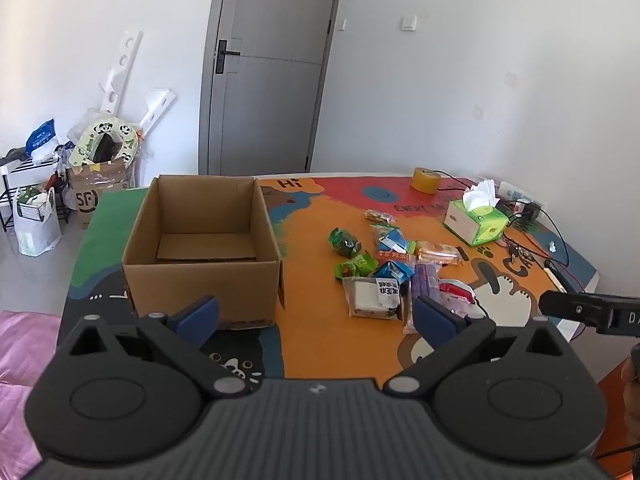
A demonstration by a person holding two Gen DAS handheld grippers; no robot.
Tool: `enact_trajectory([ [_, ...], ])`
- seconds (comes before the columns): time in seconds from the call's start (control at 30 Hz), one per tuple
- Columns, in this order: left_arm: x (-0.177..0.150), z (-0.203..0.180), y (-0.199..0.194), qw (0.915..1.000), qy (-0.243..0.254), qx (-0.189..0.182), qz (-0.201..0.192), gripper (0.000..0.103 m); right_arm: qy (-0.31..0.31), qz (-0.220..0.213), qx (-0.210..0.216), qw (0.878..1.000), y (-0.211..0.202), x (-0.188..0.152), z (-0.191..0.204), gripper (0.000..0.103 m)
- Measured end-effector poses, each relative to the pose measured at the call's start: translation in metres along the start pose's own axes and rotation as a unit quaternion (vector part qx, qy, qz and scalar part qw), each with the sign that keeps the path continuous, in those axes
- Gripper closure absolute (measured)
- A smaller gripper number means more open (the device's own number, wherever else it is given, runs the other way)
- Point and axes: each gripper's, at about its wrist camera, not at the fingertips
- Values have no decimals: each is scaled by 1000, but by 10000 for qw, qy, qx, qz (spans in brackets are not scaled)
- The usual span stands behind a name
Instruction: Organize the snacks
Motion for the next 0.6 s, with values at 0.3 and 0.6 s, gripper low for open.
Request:
enact_trajectory([
  [0.3,0,-2,-2,10000,51,3,22,1,-2,-3,-71,10000,2,-1,2,0],
  [0.6,-2,1,1,10000,51,-23,-11,1,-81,19,-155,9998,1,0,5,0],
])
Point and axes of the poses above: each gripper's, at about its wrist camera, not at the fingertips, and y roughly the way its jaws point, z to its left, x to its top, and after that the axes turned 7 degrees about z, right-handed
